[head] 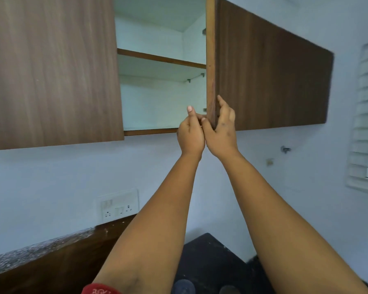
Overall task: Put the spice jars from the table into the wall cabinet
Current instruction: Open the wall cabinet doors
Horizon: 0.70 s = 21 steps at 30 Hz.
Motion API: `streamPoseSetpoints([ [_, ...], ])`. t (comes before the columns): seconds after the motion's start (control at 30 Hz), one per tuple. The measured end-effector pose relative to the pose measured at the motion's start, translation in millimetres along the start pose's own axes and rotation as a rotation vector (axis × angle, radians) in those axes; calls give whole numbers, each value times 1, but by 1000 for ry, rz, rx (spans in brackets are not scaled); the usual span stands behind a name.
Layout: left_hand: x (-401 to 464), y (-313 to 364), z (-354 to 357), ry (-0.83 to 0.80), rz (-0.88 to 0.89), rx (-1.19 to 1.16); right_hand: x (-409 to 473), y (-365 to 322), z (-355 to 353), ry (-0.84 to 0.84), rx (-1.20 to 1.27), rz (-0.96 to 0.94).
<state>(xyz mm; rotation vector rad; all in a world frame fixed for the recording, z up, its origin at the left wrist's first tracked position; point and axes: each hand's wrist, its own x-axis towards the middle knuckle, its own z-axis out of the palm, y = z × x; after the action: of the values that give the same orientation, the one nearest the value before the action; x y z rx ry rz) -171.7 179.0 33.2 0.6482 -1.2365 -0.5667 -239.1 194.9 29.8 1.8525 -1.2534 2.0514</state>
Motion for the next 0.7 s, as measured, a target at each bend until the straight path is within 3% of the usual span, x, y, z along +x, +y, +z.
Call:
streamPoseSetpoints([
  [0.13, -11, 0, 31, -66, 54, 19, 0, 16, -37, 38, -111, -124],
  [0.47, -49, -12, 144, -227, 242, 132, 23, 84, -135, 156, -155, -102],
  [0.57, -50, -12, 175, -397, 370, 345, 31, 109, -165, 199, -169, -48],
  [0.7, -49, -22, 214, -676, 311, 537, 35, 144, -199, 192, -238, 119],
])
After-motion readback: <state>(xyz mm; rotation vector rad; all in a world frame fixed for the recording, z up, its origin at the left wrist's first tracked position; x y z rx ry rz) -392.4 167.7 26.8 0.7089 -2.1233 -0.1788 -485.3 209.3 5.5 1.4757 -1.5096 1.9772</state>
